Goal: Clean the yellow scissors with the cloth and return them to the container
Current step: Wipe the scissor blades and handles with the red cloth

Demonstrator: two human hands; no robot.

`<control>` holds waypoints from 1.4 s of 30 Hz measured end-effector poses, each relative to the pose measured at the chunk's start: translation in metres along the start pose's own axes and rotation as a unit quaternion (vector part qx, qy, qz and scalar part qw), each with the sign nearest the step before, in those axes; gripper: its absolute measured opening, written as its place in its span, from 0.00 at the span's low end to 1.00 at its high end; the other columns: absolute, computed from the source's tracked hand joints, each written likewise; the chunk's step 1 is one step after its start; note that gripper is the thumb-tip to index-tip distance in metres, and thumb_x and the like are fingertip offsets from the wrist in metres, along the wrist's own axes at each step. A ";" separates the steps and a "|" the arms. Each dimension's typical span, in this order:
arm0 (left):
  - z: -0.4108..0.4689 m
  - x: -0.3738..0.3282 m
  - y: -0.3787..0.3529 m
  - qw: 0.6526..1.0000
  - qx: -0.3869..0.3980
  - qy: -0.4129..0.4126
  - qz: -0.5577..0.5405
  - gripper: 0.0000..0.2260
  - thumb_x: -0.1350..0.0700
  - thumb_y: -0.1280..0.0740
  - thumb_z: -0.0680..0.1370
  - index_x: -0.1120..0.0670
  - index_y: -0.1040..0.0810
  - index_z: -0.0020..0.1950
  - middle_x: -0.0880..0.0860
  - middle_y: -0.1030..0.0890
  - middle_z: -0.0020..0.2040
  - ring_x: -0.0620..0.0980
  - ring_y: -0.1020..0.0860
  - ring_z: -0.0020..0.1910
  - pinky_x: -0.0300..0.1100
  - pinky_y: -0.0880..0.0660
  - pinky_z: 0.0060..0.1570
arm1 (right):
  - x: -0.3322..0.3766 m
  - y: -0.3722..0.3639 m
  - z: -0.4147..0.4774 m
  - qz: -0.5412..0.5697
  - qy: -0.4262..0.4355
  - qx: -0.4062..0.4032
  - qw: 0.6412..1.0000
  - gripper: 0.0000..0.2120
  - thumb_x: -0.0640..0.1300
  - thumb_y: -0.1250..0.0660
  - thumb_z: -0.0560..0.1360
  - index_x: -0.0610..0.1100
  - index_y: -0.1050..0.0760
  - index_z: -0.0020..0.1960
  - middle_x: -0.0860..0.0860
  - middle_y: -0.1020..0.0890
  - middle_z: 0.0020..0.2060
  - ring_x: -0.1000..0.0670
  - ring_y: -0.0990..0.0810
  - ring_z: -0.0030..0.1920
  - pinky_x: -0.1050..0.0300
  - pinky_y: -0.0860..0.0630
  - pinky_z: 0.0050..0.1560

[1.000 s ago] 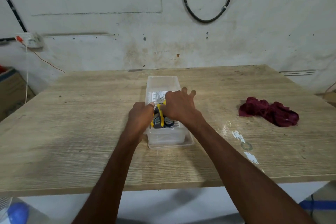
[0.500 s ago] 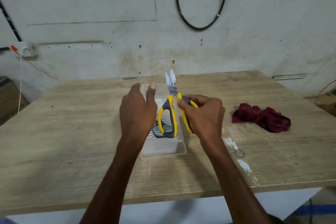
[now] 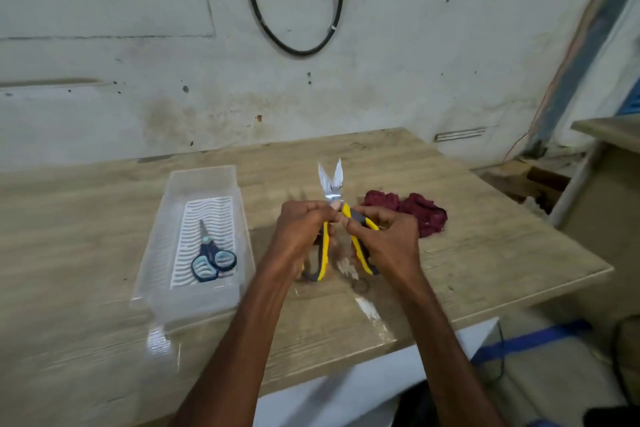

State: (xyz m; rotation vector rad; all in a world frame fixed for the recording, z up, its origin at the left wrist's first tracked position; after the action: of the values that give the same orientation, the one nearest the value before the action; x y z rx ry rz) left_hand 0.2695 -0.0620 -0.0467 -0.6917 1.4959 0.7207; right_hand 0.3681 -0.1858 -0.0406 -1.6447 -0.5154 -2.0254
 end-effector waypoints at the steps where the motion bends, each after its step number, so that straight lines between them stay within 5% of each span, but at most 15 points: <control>1: 0.002 -0.001 -0.003 1.000 0.016 -0.006 0.003 0.06 0.59 0.28 0.76 0.55 0.15 0.39 0.51 0.18 0.31 0.44 0.24 0.26 0.37 0.25 0.29 | -0.004 0.005 0.004 0.007 -0.013 0.005 1.000 0.06 0.39 0.23 0.67 0.39 0.17 0.42 0.47 0.23 0.24 0.51 0.28 0.23 0.58 0.28 0.25; 6: 0.016 0.001 -0.018 0.996 0.073 0.001 0.049 0.07 0.56 0.32 0.79 0.55 0.17 0.44 0.50 0.16 0.37 0.44 0.21 0.28 0.38 0.24 0.32 | -0.013 0.017 0.015 0.034 -0.033 0.020 0.999 0.09 0.35 0.25 0.68 0.32 0.22 0.43 0.40 0.24 0.26 0.48 0.28 0.21 0.59 0.28 0.22; 10: 0.029 0.004 -0.016 0.996 0.051 -0.005 0.071 0.08 0.54 0.30 0.78 0.54 0.16 0.40 0.49 0.17 0.34 0.43 0.25 0.24 0.38 0.27 0.31 | -0.022 0.014 0.029 0.003 -0.034 0.024 0.999 0.05 0.30 0.26 0.67 0.37 0.22 0.38 0.42 0.21 0.28 0.52 0.24 0.23 0.62 0.28 0.26; 13: 0.035 0.011 -0.002 0.995 0.007 -0.013 0.095 0.11 0.48 0.26 0.74 0.54 0.14 0.38 0.51 0.16 0.31 0.46 0.27 0.23 0.37 0.30 0.28 | -0.027 0.009 0.036 -0.065 -0.036 0.060 0.995 0.08 0.40 0.23 0.68 0.44 0.20 0.33 0.44 0.18 0.29 0.53 0.23 0.28 0.59 0.27 0.33; 15: 0.037 0.012 0.001 0.994 0.004 -0.021 0.111 0.11 0.48 0.25 0.73 0.55 0.13 0.39 0.53 0.15 0.33 0.48 0.27 0.24 0.38 0.30 0.29 | -0.019 0.026 0.046 -0.136 0.000 -0.013 0.991 0.12 0.51 0.25 0.68 0.44 0.19 0.33 0.49 0.16 0.29 0.54 0.21 0.29 0.56 0.24 0.36; 18: 0.040 0.009 0.003 0.995 -0.003 -0.024 0.101 0.10 0.49 0.24 0.72 0.55 0.13 0.38 0.54 0.14 0.35 0.47 0.26 0.24 0.38 0.29 0.30 | 0.012 0.054 0.052 -0.330 0.054 -0.163 0.928 0.15 0.61 0.27 0.66 0.49 0.19 0.37 0.53 0.15 0.34 0.54 0.19 0.37 0.58 0.26 0.40; 23: 0.040 0.012 -0.003 0.995 0.022 -0.012 0.094 0.11 0.48 0.22 0.69 0.56 0.14 0.38 0.51 0.15 0.34 0.47 0.26 0.25 0.39 0.28 0.31 | 0.004 0.027 0.061 -0.492 0.071 -0.071 0.865 0.13 0.55 0.27 0.68 0.48 0.19 0.47 0.48 0.18 0.46 0.45 0.21 0.50 0.55 0.29 0.44; 26: 0.039 0.010 -0.004 0.994 0.029 -0.013 0.104 0.11 0.48 0.22 0.69 0.56 0.14 0.37 0.49 0.17 0.31 0.47 0.25 0.25 0.39 0.27 0.31 | 0.016 0.037 0.056 -0.408 0.139 -0.145 0.891 0.08 0.53 0.30 0.71 0.49 0.20 0.45 0.49 0.19 0.43 0.45 0.22 0.47 0.52 0.29 0.44; 29: 0.037 0.011 -0.003 0.994 0.032 -0.008 0.103 0.11 0.48 0.22 0.69 0.56 0.13 0.38 0.51 0.16 0.31 0.47 0.25 0.25 0.39 0.27 0.31 | 0.005 0.024 0.058 -0.440 0.123 -0.070 0.886 0.10 0.54 0.33 0.74 0.50 0.18 0.46 0.50 0.17 0.41 0.46 0.19 0.46 0.54 0.28 0.42; 33: 0.034 0.008 0.000 0.993 0.023 -0.014 0.111 0.11 0.47 0.22 0.69 0.55 0.13 0.39 0.51 0.15 0.34 0.47 0.26 0.25 0.36 0.27 0.28 | 0.020 0.033 0.057 -0.395 0.118 -0.097 0.906 0.10 0.55 0.32 0.72 0.51 0.16 0.44 0.51 0.15 0.39 0.49 0.18 0.43 0.56 0.25 0.41; 35: 0.034 0.007 0.000 0.994 0.016 -0.013 0.111 0.11 0.46 0.22 0.69 0.54 0.12 0.39 0.51 0.14 0.36 0.46 0.25 0.25 0.35 0.27 0.28 | 0.018 0.032 0.061 -0.323 0.084 -0.069 0.940 0.08 0.54 0.29 0.70 0.50 0.16 0.40 0.52 0.15 0.35 0.53 0.17 0.39 0.57 0.24 0.41; 37: 0.033 0.007 -0.001 0.994 0.015 -0.013 0.111 0.11 0.46 0.22 0.69 0.54 0.12 0.40 0.51 0.14 0.36 0.46 0.24 0.26 0.36 0.27 0.29 | 0.015 0.032 0.062 -0.222 0.059 -0.082 0.970 0.08 0.54 0.28 0.68 0.50 0.16 0.38 0.55 0.16 0.31 0.56 0.17 0.35 0.54 0.20 0.41; 42: 0.034 0.007 0.000 0.989 -0.001 -0.021 0.143 0.09 0.48 0.22 0.69 0.54 0.13 0.36 0.51 0.15 0.33 0.43 0.24 0.22 0.37 0.26 0.28 | 0.014 0.009 0.053 -0.183 0.124 -0.060 0.973 0.09 0.54 0.30 0.71 0.49 0.18 0.37 0.53 0.16 0.31 0.52 0.17 0.36 0.44 0.21 0.41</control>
State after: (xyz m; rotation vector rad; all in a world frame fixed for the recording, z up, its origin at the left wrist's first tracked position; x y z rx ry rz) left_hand 0.2908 -0.0354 -0.0549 -0.4638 1.5724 0.9496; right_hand 0.4129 -0.1650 -0.0163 -1.4119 -0.6542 -2.5343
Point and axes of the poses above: each hand's wrist, its own z-axis towards the middle knuckle, its own y-axis out of the back of the hand, x = y × z, the point moved 8 cm from there along z, towards the middle knuckle
